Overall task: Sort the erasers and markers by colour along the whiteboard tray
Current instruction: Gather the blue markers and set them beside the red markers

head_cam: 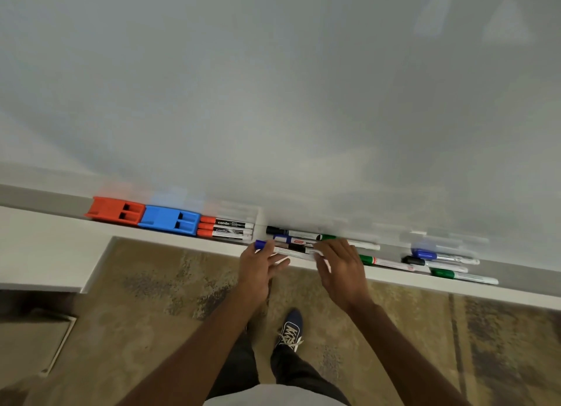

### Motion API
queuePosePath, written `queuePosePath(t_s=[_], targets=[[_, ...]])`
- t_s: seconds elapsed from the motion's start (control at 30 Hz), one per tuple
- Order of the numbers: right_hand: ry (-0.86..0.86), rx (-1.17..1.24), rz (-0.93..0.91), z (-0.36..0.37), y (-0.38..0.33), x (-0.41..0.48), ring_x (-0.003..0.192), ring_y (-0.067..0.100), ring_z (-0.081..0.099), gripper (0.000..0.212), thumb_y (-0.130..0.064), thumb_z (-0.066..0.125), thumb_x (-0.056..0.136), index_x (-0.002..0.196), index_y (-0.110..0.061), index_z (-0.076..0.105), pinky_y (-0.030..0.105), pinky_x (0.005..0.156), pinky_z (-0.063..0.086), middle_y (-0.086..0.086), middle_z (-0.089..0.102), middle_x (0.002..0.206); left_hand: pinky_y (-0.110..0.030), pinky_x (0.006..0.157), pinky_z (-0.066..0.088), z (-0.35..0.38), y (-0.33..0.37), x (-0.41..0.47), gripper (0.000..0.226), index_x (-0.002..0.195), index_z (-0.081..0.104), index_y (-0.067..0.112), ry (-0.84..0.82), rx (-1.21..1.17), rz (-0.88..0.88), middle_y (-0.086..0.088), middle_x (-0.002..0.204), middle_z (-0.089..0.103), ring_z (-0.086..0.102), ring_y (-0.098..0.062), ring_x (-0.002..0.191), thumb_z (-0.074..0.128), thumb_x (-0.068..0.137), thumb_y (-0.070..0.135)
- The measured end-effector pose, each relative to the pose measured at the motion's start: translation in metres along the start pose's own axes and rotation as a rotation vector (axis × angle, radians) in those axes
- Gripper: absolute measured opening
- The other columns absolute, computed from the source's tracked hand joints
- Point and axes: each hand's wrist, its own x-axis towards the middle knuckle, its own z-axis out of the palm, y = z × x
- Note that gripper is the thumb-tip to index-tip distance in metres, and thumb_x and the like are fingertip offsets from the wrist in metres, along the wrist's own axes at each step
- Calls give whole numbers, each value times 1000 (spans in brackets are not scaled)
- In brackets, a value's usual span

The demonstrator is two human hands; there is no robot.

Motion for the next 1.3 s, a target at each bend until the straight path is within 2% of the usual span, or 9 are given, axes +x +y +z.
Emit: queuePosePath(t_s=[0.17, 0.43, 0.6, 0.73, 0.83, 1.03, 1.1, 1.23, 1.3], targets=[[-78, -228, 62, -7, 22, 13, 81, 32, 62, 25, 8, 77, 67, 87, -6, 72, 41, 67, 51, 9, 70, 85, -28, 62, 60, -7, 3, 9, 14, 106, 61, 11, 60, 156, 95, -21, 113, 67, 71, -34, 97, 65, 93, 14], [-225, -374, 82, -7, 19, 20, 69, 32, 62, 28, 11, 74, 52, 72, -9, 69, 35, 60, 49, 9, 69, 68, -37, 76, 61, -1, 8, 16, 12, 104, 63, 5, -18, 249, 70, -24, 108, 69, 72, -33, 93, 63, 94, 13], [-163, -243, 237, -7, 9, 23, 59, 29, 62, 27, 10, 81, 54, 67, -10, 68, 28, 48, 43, 6, 66, 58, -37, 76, 61, 0, 10, 19, 14, 105, 62, 4, -13, 263, 43, -25, 111, 68, 70, -35, 98, 63, 94, 12], [-74, -85, 334, -4, 7, 20, 74, 31, 64, 14, -2, 78, 74, 85, -8, 73, 31, 58, 46, 8, 72, 73, -40, 79, 60, -3, 11, 18, 20, 111, 61, 2, -19, 191, 5, -26, 117, 65, 68, -37, 103, 64, 93, 11], [-48, -16, 372, -5, 6, 20, 82, 31, 62, 19, -4, 77, 78, 97, -7, 75, 35, 66, 48, 9, 71, 82, -41, 82, 59, -6, 14, 16, 26, 117, 59, 2, -17, 106, -22, -24, 118, 65, 67, -37, 104, 65, 92, 10], [-40, 34, 295, -13, 3, 19, 88, 27, 59, 15, -1, 73, 82, 97, -6, 73, 31, 72, 46, 10, 68, 93, -38, 78, 58, -16, 20, 13, 26, 119, 60, 4, -46, -23, -60, -19, 116, 68, 68, -33, 104, 62, 93, 9], [-38, 105, 338, -16, 0, 16, 85, 22, 61, 13, -3, 69, 87, 99, -7, 72, 27, 70, 48, 8, 69, 95, -40, 82, 57, -19, 22, 11, 28, 122, 59, 2, -72, -20, -56, -19, 118, 68, 67, -34, 106, 59, 95, 7], [-22, 325, 548, -19, -10, 8, 69, 2, 62, 5, -13, 69, 90, 93, -16, 71, 6, 61, 41, -6, 70, 81, -43, 86, 55, -20, 20, 4, 21, 117, 60, 4, -145, 20, -63, -22, 118, 67, 66, -36, 107, 52, 97, 2], [-11, 507, 610, -19, -17, 2, 67, 2, 67, 8, -10, 70, 89, 93, -16, 69, 13, 63, 51, -6, 73, 79, -44, 89, 56, -20, 18, 0, 17, 110, 61, 4, -234, 68, -61, -23, 118, 67, 68, -36, 106, 52, 97, 0]])
